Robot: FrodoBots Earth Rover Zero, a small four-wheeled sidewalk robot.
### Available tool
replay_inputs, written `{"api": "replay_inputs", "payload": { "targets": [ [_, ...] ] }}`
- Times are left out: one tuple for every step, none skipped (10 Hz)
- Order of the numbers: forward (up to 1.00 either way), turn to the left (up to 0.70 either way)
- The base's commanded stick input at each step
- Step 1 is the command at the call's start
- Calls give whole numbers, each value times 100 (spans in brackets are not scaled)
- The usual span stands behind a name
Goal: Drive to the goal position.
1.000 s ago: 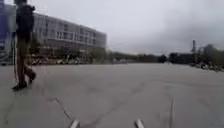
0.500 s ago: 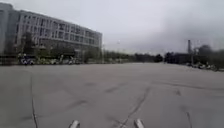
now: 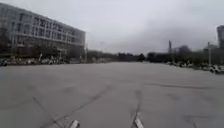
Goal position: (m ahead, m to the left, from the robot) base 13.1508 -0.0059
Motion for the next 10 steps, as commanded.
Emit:
{"api": "replay_inputs", "payload": {
  "targets": [
    [100, -39],
    [100, -39],
    [100, -33],
    [100, -13],
    [100, 1],
    [100, 1],
    [100, 1],
    [100, 1],
    [100, 1],
    [100, 1]
  ]
}}
